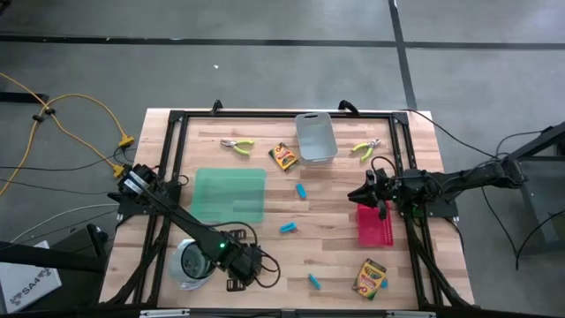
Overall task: Pick & Place School Supplies
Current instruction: Put the crayon box into the green bin
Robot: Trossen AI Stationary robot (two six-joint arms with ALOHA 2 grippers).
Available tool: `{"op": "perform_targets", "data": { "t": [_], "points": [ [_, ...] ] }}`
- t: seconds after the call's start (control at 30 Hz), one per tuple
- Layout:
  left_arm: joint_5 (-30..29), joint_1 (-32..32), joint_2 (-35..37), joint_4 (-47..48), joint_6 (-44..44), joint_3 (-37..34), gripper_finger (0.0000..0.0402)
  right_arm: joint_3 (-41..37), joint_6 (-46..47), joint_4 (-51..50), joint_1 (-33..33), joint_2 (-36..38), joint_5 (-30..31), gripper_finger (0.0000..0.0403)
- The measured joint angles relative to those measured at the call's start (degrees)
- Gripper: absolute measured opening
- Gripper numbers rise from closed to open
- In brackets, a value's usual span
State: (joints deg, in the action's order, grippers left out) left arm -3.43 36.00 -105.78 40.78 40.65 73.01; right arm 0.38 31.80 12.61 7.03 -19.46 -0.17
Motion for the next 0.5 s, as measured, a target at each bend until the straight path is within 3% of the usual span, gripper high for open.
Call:
{"op": "perform_targets", "data": {
  "t": [0.3,0.5],
  "points": [
    [0.25,-0.21,-2.04,-0.07,0.11,-0.13,0.0159,0.00,-0.22,10.55,1.34,-0.02,-1.94,0.0066],
    [0.31,-0.19,-3.13,0.24,-0.14,0.09,0.0159,-0.01,-1.63,20.51,5.35,-4.18,-1.30,0.0066]
  ]
}}
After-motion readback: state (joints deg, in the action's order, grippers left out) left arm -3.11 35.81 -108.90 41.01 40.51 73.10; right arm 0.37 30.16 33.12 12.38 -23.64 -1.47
